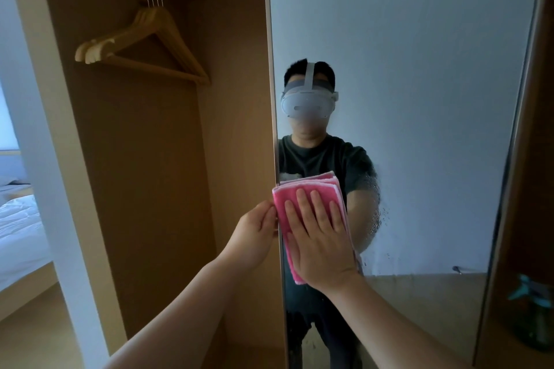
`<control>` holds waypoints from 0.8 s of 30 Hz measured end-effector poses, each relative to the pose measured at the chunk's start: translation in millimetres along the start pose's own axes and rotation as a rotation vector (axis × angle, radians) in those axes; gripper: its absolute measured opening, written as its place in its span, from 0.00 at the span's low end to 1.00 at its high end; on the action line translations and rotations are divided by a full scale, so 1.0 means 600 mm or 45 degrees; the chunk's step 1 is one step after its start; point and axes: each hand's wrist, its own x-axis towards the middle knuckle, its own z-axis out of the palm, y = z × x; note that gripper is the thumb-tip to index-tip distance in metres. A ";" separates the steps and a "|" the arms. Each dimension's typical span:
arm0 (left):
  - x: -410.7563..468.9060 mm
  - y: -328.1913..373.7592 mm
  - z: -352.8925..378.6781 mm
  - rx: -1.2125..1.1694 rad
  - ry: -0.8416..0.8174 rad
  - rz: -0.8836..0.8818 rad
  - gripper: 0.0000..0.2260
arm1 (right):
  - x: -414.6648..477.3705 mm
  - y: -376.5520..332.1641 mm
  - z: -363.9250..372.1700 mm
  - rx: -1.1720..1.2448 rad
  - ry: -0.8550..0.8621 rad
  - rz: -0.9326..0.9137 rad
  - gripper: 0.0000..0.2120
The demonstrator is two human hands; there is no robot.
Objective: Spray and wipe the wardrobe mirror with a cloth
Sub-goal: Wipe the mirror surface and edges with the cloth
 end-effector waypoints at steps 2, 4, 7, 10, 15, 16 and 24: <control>-0.001 0.002 0.000 -0.013 -0.009 -0.007 0.11 | -0.005 0.000 -0.002 0.011 0.004 -0.009 0.29; -0.001 0.003 0.000 -0.018 -0.009 -0.004 0.11 | -0.012 0.003 -0.004 0.017 0.007 -0.035 0.29; -0.002 0.004 0.000 -0.024 -0.014 0.003 0.11 | -0.020 0.010 -0.008 0.020 0.018 -0.081 0.29; -0.003 0.006 0.002 -0.029 -0.013 0.011 0.11 | -0.016 0.018 -0.012 0.036 0.026 -0.106 0.28; -0.001 0.006 0.004 -0.009 0.023 0.016 0.10 | -0.006 0.042 -0.017 -0.005 -0.012 -0.194 0.28; 0.000 0.007 0.005 -0.009 0.030 0.015 0.10 | -0.003 0.048 -0.019 -0.010 -0.017 -0.209 0.28; 0.009 0.002 0.006 0.004 0.080 -0.039 0.10 | 0.058 0.103 -0.051 -0.055 0.008 -0.215 0.28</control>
